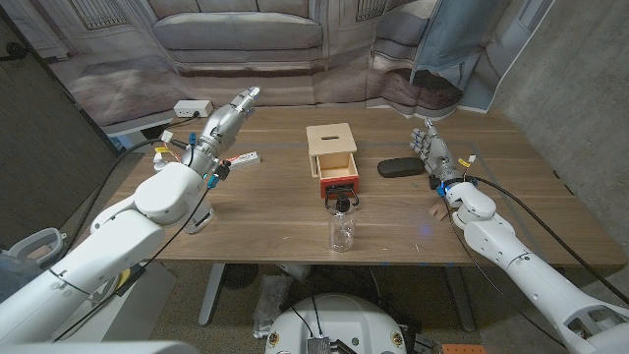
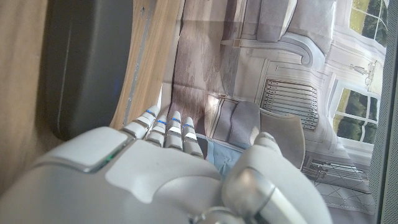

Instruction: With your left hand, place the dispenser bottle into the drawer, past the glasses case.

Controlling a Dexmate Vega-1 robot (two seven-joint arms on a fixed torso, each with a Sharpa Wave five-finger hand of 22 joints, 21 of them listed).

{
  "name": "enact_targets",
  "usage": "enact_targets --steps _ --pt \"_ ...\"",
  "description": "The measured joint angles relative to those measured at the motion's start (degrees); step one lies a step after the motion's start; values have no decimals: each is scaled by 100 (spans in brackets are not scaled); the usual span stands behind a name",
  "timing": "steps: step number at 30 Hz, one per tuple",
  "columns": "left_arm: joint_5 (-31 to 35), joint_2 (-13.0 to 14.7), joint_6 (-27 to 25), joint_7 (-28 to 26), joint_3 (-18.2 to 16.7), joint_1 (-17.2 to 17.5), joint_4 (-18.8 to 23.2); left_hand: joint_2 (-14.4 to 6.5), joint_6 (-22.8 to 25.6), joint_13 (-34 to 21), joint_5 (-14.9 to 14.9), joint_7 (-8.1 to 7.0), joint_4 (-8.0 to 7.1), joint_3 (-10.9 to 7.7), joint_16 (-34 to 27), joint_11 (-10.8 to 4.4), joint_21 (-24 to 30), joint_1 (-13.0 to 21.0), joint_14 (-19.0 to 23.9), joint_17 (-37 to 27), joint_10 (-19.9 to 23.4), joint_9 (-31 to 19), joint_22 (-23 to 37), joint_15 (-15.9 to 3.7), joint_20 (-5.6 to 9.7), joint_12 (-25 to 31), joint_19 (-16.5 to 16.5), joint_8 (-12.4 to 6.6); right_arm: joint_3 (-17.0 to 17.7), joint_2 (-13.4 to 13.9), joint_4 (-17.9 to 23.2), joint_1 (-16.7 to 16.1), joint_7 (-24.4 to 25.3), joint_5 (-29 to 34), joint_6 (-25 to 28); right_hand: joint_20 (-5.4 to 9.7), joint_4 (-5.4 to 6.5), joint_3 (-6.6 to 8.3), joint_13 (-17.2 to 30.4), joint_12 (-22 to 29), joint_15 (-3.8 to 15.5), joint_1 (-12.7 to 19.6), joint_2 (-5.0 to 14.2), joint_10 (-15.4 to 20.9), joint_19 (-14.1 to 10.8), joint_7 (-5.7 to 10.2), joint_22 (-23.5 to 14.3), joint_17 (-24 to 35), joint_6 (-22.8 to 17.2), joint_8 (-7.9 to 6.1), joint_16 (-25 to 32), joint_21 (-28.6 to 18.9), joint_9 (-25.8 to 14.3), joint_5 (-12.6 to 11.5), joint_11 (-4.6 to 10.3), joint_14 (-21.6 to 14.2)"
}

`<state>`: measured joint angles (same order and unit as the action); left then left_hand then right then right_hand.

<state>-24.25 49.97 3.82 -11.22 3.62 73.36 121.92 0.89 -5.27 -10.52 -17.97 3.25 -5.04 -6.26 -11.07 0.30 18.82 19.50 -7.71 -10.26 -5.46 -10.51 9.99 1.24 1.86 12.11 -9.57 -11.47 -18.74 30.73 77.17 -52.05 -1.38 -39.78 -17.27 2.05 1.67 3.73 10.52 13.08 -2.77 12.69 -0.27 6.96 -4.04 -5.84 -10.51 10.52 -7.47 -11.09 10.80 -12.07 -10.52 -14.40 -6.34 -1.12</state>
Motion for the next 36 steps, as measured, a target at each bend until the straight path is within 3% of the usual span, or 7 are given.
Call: enact_targets --steps 20,36 --pt "583 -114 298 81 49 260 88 8 38 0 0 22 24 25 0 8 0 53 29 0 52 0 0 9 0 0 0 0 69 142 347 -183 179 52 57 0 0 0 0 0 0 0 0 0 0 0 0 0 0 0 0 0 0 22 0 0" --pt "818 -192 438 185 98 364 122 8 37 0 0 22 43 43 0 -11 -43 97 29 0 71 0 0 10 0 0 0 0 63 149 382 -161 199 118 31 0 -24 -24 0 -44 0 0 0 0 0 0 0 0 0 0 0 -1 0 22 0 0"
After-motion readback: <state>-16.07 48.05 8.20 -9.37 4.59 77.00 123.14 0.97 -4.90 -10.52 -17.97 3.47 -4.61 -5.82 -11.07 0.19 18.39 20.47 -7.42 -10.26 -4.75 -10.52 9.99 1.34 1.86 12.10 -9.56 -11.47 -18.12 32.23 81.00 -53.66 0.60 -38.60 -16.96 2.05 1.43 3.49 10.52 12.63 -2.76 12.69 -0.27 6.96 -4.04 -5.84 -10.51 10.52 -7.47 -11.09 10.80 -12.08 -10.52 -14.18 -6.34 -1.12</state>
